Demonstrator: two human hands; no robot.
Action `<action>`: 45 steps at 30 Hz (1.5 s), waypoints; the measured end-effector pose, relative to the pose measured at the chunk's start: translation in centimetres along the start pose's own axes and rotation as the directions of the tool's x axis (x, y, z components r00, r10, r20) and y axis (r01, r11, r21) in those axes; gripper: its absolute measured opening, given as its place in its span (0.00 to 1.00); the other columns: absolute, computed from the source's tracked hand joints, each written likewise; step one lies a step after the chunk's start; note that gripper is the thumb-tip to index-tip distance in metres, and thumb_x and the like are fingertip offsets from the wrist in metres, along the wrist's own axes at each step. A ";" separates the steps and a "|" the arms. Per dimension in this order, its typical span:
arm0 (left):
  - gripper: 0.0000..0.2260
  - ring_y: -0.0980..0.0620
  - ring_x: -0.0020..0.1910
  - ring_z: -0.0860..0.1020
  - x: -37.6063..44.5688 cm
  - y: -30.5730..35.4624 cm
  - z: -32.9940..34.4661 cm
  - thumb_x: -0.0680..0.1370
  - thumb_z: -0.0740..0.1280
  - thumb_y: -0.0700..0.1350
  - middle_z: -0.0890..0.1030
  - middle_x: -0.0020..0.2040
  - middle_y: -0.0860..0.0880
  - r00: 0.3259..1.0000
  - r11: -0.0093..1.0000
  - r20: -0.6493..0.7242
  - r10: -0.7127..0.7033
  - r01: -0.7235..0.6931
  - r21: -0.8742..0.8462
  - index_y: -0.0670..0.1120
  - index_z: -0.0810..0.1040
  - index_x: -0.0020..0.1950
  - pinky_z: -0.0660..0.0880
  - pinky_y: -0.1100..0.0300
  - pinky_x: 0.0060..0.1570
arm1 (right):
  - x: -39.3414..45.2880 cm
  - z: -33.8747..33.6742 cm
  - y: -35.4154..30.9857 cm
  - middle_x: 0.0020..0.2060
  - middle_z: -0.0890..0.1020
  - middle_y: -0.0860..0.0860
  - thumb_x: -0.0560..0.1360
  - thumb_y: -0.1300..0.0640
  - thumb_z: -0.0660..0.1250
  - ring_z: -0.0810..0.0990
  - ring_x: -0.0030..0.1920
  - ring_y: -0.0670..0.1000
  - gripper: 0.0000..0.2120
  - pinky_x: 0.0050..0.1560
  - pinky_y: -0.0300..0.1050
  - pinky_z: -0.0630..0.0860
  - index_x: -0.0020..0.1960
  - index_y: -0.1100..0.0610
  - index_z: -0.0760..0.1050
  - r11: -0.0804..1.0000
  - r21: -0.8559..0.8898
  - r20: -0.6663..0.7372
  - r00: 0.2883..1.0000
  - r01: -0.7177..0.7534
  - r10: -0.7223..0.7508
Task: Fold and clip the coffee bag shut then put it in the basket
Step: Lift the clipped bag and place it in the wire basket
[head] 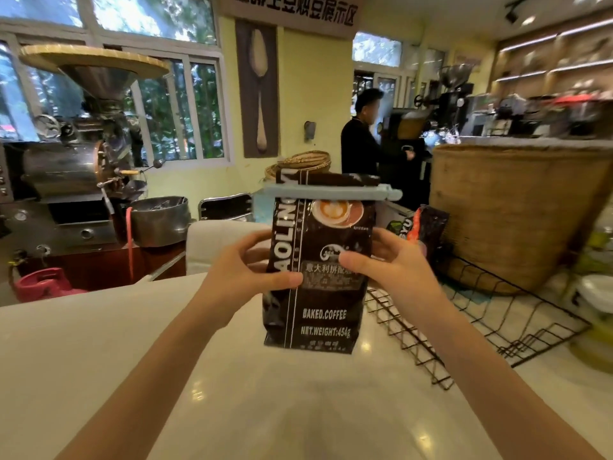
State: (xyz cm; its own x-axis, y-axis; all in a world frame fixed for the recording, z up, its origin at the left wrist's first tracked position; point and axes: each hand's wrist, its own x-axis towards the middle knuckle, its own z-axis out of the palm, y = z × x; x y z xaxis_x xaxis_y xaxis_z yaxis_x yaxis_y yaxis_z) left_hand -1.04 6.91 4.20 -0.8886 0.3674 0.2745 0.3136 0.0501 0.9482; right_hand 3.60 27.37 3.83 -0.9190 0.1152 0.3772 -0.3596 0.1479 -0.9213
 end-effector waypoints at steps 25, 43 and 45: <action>0.10 0.58 0.42 0.83 17.1 -6.5 25.2 0.72 0.67 0.38 0.84 0.42 0.54 0.858 0.996 0.513 0.029 0.018 -0.086 0.48 0.80 0.51 0.77 0.67 0.34 | -0.2 -20.1 8.0 0.52 0.77 0.46 0.63 0.51 0.76 0.78 0.53 0.47 0.29 0.51 0.46 0.78 0.60 0.54 0.68 0.926 -0.241 -0.663 0.746 -0.289 0.061; 0.19 0.56 0.54 0.76 16.7 -6.0 28.2 0.75 0.64 0.39 0.76 0.58 0.49 0.793 0.998 0.607 -0.048 0.055 0.006 0.45 0.66 0.66 0.76 0.68 0.46 | -1.6 -21.0 8.2 0.58 0.76 0.49 0.65 0.55 0.75 0.74 0.52 0.45 0.33 0.51 0.42 0.74 0.66 0.56 0.64 0.933 -0.195 -0.701 0.708 -0.302 0.083; 0.20 0.59 0.51 0.75 16.5 -5.9 28.1 0.75 0.63 0.39 0.75 0.58 0.49 0.792 0.999 0.609 -0.043 0.048 0.008 0.45 0.65 0.67 0.76 0.72 0.42 | -1.7 -20.9 8.3 0.61 0.76 0.51 0.66 0.56 0.75 0.73 0.54 0.45 0.34 0.52 0.43 0.73 0.66 0.55 0.63 0.935 -0.190 -0.698 0.711 -0.298 0.084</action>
State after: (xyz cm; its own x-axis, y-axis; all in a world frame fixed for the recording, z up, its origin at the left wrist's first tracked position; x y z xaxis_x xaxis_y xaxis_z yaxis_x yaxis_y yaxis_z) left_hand -8.10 38.80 -1.35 -0.5131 0.8546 0.0797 0.2737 0.0749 0.9589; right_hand 5.55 48.88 -2.44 -0.5709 0.7800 0.2563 -0.0316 0.2911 -0.9562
